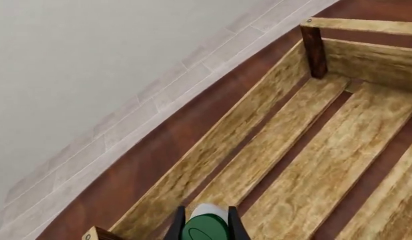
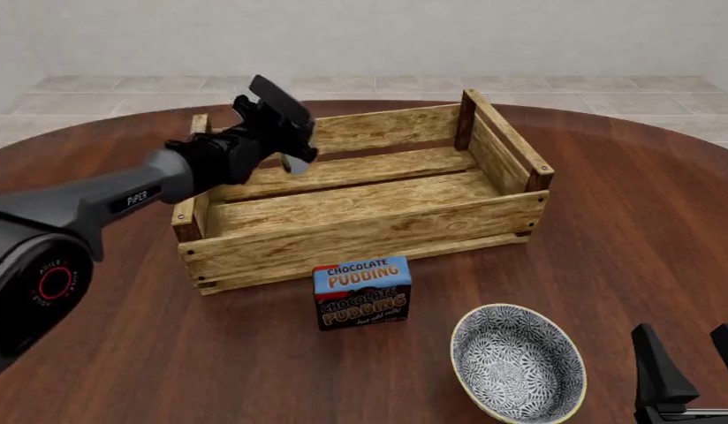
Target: Pick up the salad dressing and put it in the tray.
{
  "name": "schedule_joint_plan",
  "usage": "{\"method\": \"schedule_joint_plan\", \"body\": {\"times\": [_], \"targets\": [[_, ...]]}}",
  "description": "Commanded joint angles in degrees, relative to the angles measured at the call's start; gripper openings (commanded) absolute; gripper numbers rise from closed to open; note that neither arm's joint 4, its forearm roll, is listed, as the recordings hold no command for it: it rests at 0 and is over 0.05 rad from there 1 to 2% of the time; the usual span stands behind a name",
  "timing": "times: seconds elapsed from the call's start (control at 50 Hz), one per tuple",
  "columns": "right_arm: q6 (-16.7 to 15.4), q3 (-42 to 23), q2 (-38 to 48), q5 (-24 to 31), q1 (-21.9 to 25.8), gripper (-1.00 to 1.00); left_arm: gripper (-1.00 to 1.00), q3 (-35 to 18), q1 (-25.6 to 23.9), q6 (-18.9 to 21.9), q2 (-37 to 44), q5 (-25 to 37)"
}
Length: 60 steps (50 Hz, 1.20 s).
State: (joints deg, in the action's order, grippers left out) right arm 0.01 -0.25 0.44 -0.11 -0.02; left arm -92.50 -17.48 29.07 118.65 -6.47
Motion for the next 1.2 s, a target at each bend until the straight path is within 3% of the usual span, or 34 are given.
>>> {"method": "schedule_joint_plan", "body": {"times": [0.02,0.3,1.2], "targets": [[0.01,0.00,0.00,0.00,-0.01,1.00,-1.00,0.34,-0.49,2.89,2.09,-1.79],[0.00,0.00,0.00,0.00,0.00,1.00,-1.00,-0.06,-0.93,3.67,5.13,-1.76],[-0.01,0.00,-0.01,0.00,0.00,1.00,-1.00,-2.18,-0.32,-1.03,9.29,-0.37]]}}
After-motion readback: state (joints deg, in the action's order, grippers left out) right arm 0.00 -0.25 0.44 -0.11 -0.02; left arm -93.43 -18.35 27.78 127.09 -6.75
